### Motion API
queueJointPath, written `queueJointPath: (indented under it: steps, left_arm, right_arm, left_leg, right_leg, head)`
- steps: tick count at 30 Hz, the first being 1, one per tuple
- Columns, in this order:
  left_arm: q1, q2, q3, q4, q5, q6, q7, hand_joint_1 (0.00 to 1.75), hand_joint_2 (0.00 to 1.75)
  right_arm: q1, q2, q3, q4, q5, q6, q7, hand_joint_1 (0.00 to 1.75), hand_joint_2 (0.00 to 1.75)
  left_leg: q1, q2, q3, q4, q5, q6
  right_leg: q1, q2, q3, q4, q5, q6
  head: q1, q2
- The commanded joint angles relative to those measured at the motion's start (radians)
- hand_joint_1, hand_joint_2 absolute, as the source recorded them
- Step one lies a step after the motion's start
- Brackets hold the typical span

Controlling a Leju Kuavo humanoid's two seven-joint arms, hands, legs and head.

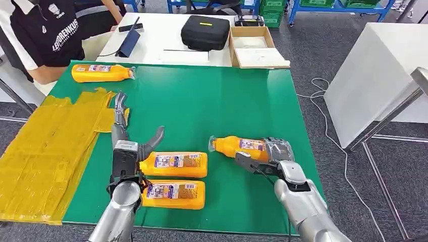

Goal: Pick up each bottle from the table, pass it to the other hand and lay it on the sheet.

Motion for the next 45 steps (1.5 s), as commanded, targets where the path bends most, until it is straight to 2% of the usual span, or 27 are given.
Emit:
queueJointPath:
  steps: [1, 3, 5, 6, 8, 9, 10, 11, 12, 13, 14, 17, 19, 21, 23, 24, 28, 29, 30, 31, 35, 36, 40, 42, 45]
  left_arm:
    - [-0.036, 0.014, -0.008, 0.122, 0.05, 0.009, -0.031, 0.0, 1.75]
    - [-0.047, 0.018, -0.008, 0.139, 0.066, 0.013, -0.044, 0.0, 1.75]
    - [-0.063, 0.035, -0.019, 0.17, 0.105, 0.017, -0.068, 0.0, 1.75]
    - [-0.064, 0.041, -0.025, 0.176, 0.118, 0.022, -0.074, 0.0, 1.75]
    - [-0.064, 0.048, -0.032, 0.184, 0.14, 0.031, -0.082, 0.0, 1.75]
    - [-0.062, 0.052, -0.034, 0.186, 0.151, 0.034, -0.086, 0.0, 1.75]
    - [-0.061, 0.055, -0.033, 0.187, 0.157, 0.039, -0.09, 0.0, 1.75]
    - [-0.06, 0.058, -0.033, 0.187, 0.163, 0.04, -0.093, 0.0, 1.75]
    - [-0.056, 0.063, -0.033, 0.187, 0.171, 0.041, -0.096, 0.0, 1.75]
    - [-0.052, 0.068, -0.033, 0.186, 0.176, 0.042, -0.1, 0.0, 1.75]
    - [-0.043, 0.074, -0.031, 0.179, 0.185, 0.045, -0.105, 0.0, 1.75]
    - [0.002, 0.085, -0.016, 0.125, 0.189, 0.048, -0.114, 0.0, 1.75]
    - [0.036, 0.083, -0.006, 0.068, 0.154, 0.046, -0.086, 0.0, 1.75]
    - [0.055, 0.077, -0.003, 0.03, 0.12, 0.032, -0.063, 0.0, 1.75]
    - [0.061, 0.073, -0.003, 0.017, 0.108, 0.028, -0.054, 0.0, 1.75]
    - [0.062, 0.072, -0.006, 0.012, 0.1, 0.02, -0.046, 0.0, 1.75]
    - [0.058, 0.064, -0.023, -0.025, 0.058, -0.041, 0.008, 0.0, 1.75]
    - [0.063, 0.061, -0.028, -0.039, 0.048, -0.059, 0.023, 0.0, 1.75]
    - [0.068, 0.062, -0.038, -0.049, 0.049, -0.089, 0.037, 0.0, 1.75]
    - [0.081, 0.061, -0.055, -0.071, 0.048, -0.129, 0.052, 0.0, 1.75]
    - [0.098, 0.057, -0.075, -0.088, 0.049, -0.148, 0.057, 0.0, 1.75]
    - [0.097, 0.063, -0.089, -0.088, 0.05, -0.172, 0.058, 0.0, 1.75]
    - [0.075, 0.064, -0.175, -0.077, 0.097, -0.281, 0.086, 0.0, 1.75]
    - [0.046, 0.061, -0.227, -0.032, 0.218, -0.447, 0.128, 0.0, 1.75]
    - [0.012, 0.044, -0.275, 0.032, 0.236, -0.483, 0.139, 0.0, 1.75]
  right_arm:
    - [0.125, -0.14, 0.043, 0.107, -0.024, 0.111, -0.075, 1.75, 1.75]
    - [0.111, -0.171, 0.063, 0.112, -0.032, 0.132, -0.12, 1.75, 1.75]
    - [0.09, -0.221, 0.109, 0.089, -0.067, 0.176, -0.184, 1.75, 1.75]
    - [0.092, -0.237, 0.128, 0.066, -0.09, 0.187, -0.189, 1.75, 1.75]
    - [0.082, -0.254, 0.167, 0.046, -0.128, 0.205, -0.19, 1.75, 1.75]
    - [0.067, -0.261, 0.191, 0.046, -0.15, 0.212, -0.197, 1.75, 1.75]
    - [0.05, -0.267, 0.207, 0.049, -0.169, 0.211, -0.202, 1.75, 1.75]
    - [0.034, -0.271, 0.227, 0.053, -0.189, 0.208, -0.205, 1.75, 1.75]
    - [0.014, -0.276, 0.242, 0.055, -0.214, 0.202, -0.211, 1.75, 1.75]
    - [0.006, -0.276, 0.24, 0.046, -0.242, 0.181, -0.214, 1.75, 1.75]
    - [0.002, -0.276, 0.244, 0.028, -0.274, 0.152, -0.206, 1.75, 1.75]
    - [0.031, -0.247, 0.23, -0.093, -0.343, 0.016, -0.118, 1.75, 1.75]
    - [0.085, -0.214, 0.205, -0.221, -0.37, -0.047, -0.06, 1.75, 1.75]
    - [0.128, -0.186, 0.18, -0.322, -0.376, -0.132, -0.017, 1.75, 1.75]
    - [0.139, -0.174, 0.178, -0.35, -0.371, -0.149, -0.006, 1.75, 1.75]
    - [0.15, -0.168, 0.166, -0.378, -0.362, -0.198, 0.003, 1.75, 1.75]
    - [0.165, -0.091, 0.116, -0.462, -0.395, -0.355, -0.052, 1.75, 1.75]
    - [0.171, -0.07, 0.105, -0.481, -0.412, -0.397, -0.074, 1.75, 1.75]
    - [0.181, -0.051, 0.093, -0.505, -0.451, -0.431, -0.106, 1.75, 1.75]
    - [0.216, -0.036, 0.079, -0.547, -0.509, -0.493, -0.16, 1.75, 1.75]
    - [0.268, -0.038, 0.089, -0.601, -0.533, -0.526, -0.183, 1.75, 1.75]
    - [0.284, -0.028, 0.076, -0.615, -0.6, -0.56, -0.242, 1.75, 1.75]
    - [0.293, 0.017, 0.095, -0.573, -0.727, -0.707, -0.401, 1.75, 1.75]
    - [0.267, 0.045, 0.117, -0.51, -0.806, -0.736, -0.47, 1.75, 1.75]
    - [0.242, 0.073, 0.131, -0.445, -0.864, -0.764, -0.537, 1.75, 1.75]
  left_leg:
    - [0.001, -0.015, -0.002, -0.004, 0.002, -0.003]
    - [0.001, -0.019, -0.009, -0.005, 0.005, -0.004]
    - [0.001, -0.021, -0.004, -0.001, 0.002, 0.0]
    - [0.001, -0.02, 0.001, 0.001, -0.002, 0.0]
    - [0.001, -0.024, -0.006, 0.0, 0.001, 0.0]
    - [0.001, -0.02, 0.004, 0.002, -0.005, 0.002]
    - [0.001, -0.021, -0.001, 0.002, -0.001, 0.002]
    - [0.001, -0.019, 0.004, 0.004, -0.005, 0.003]
    - [0.001, -0.02, -0.002, 0.003, -0.003, 0.003]
    - [-0.001, -0.017, 0.005, 0.003, -0.006, 0.003]
    - [-0.001, -0.018, 0.0, 0.002, -0.003, 0.003]
    - [-0.004, -0.014, 0.007, 0.001, -0.006, 0.005]
    - [-0.005, -0.012, 0.002, -0.001, -0.005, 0.005]
    - [-0.007, -0.012, 0.003, -0.002, -0.006, 0.008]
    - [-0.006, -0.01, -0.003, -0.001, -0.005, 0.006]
    - [-0.006, -0.012, -0.002, 0.0, -0.006, 0.01]
    - [-0.007, -0.009, -0.011, 0.0, -0.006, 0.006]
    - [-0.007, -0.01, -0.015, 0.001, -0.005, 0.01]
    - [-0.007, -0.007, -0.015, 0.002, -0.007, 0.006]
    - [-0.007, -0.009, -0.017, 0.002, -0.005, 0.008]
    - [-0.006, -0.013, -0.018, 0.0, -0.004, 0.009]
    - [-0.006, -0.013, -0.018, 0.0, -0.005, 0.008]
    - [-0.006, -0.013, -0.021, 0.001, -0.004, 0.008]
    - [-0.006, -0.012, -0.024, 0.001, -0.004, 0.01]
    - [-0.006, -0.01, -0.022, 0.0, -0.003, 0.008]
  right_leg:
    - [0.001, -0.015, 0.004, -0.006, -0.001, 0.0]
    - [0.001, -0.019, -0.001, -0.009, 0.001, 0.002]
    - [0.0, -0.021, 0.004, -0.007, -0.004, 0.002]
    - [0.001, -0.019, 0.009, -0.006, -0.009, 0.001]
    - [0.0, -0.024, 0.004, -0.008, -0.006, 0.002]
    - [0.0, -0.019, 0.013, -0.007, -0.012, 0.003]
    - [0.0, -0.02, 0.01, -0.008, -0.009, 0.003]
    - [0.0, -0.018, 0.014, -0.007, -0.011, 0.003]
    - [0.0, -0.019, 0.01, -0.008, -0.009, 0.004]
    - [-0.001, -0.016, 0.015, -0.008, -0.01, 0.004]
    - [-0.001, -0.017, 0.011, -0.009, -0.008, 0.003]
    - [-0.001, -0.013, 0.017, -0.009, -0.008, 0.007]
    - [-0.001, -0.011, 0.013, -0.011, -0.005, 0.008]
    - [-0.001, -0.01, 0.023, -0.011, -0.005, 0.012]
    - [0.0, -0.008, 0.017, -0.009, -0.004, 0.012]
    - [0.001, -0.01, 0.018, -0.009, -0.005, 0.013]
    - [0.001, -0.007, 0.008, -0.007, -0.005, 0.012]
    - [0.001, -0.009, 0.007, -0.007, -0.004, 0.013]
    - [0.001, -0.007, 0.005, -0.005, -0.006, 0.012]
    - [0.001, -0.008, 0.005, -0.004, -0.005, 0.013]
    - [0.001, -0.012, 0.001, -0.006, -0.006, 0.013]
    - [0.001, -0.012, 0.001, -0.006, -0.006, 0.013]
    - [0.001, -0.013, -0.002, -0.006, -0.006, 0.013]
    - [0.001, -0.012, -0.004, -0.006, -0.005, 0.013]
    - [0.001, -0.011, -0.003, -0.006, -0.005, 0.013]
  head:
    - [0.0, 0.0]
    - [0.0, 0.0]
    - [0.0, 0.0]
    - [0.0, 0.0]
    - [0.0, 0.0]
    - [0.0, 0.0]
    - [0.0, 0.0]
    - [0.0, 0.0]
    - [0.0, 0.0]
    - [0.0, 0.0]
    - [0.0, 0.0]
    - [0.0, 0.0]
    - [0.0, 0.0]
    - [0.0, 0.0]
    - [0.0, 0.0]
    - [0.0, 0.0]
    - [0.0, 0.0]
    - [0.0, 0.0]
    - [0.0, 0.0]
    - [0.0, 0.0]
    - [0.0, 0.0]
    - [0.0, 0.0]
    - [0.0, 0.0]
    - [0.0, 0.0]
    - [0.0, 0.0]
